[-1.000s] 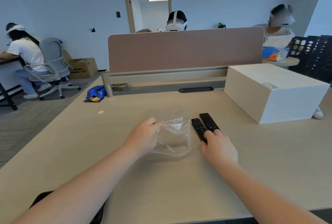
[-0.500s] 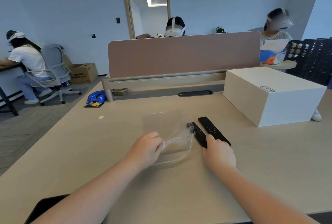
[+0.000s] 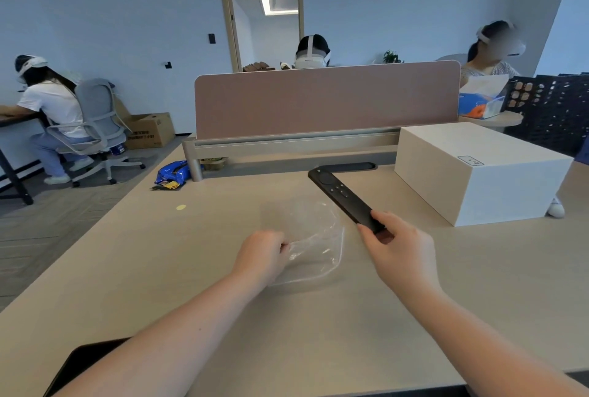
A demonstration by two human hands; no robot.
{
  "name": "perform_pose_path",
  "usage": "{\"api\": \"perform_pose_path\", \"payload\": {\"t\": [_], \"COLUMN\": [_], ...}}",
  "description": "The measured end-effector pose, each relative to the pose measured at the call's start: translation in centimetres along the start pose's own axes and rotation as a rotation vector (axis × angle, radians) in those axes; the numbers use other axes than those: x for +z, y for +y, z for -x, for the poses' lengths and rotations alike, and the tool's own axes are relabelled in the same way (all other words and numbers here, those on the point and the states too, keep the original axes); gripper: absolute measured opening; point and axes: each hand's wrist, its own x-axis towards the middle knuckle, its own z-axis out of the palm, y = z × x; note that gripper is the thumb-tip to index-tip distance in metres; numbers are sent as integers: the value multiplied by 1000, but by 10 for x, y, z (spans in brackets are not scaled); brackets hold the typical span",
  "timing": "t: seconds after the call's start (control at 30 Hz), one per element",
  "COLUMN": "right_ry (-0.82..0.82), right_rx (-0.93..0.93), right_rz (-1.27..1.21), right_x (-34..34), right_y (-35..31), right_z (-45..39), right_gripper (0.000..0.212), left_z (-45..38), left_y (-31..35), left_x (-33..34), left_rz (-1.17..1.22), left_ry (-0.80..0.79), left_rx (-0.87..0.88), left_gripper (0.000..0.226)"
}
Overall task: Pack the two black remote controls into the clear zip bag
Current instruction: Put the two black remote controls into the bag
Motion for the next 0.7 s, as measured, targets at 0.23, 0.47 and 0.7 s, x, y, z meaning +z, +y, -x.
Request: {"api": "perform_pose_path", "payload": {"t": [0.23,0.47,0.7], "right_ry": [-142,-331,-439], "right_rx": [21,34,34], "right_rz": [-33,-15,98], "right_x": [-5,-5,-1], "right_y": [-2,2,13], "right_z": [4,9,12], "right_gripper": [32,23,28], "left_z": [-5,-15,-21], "left_y": [10,10,-4], "left_x": [-6,-11,-16], "left_rz": [80,214,277], "left_ry": [2,80,103], "left_rx": [-79,-217,-339], "left_gripper": [28,21,19]}}
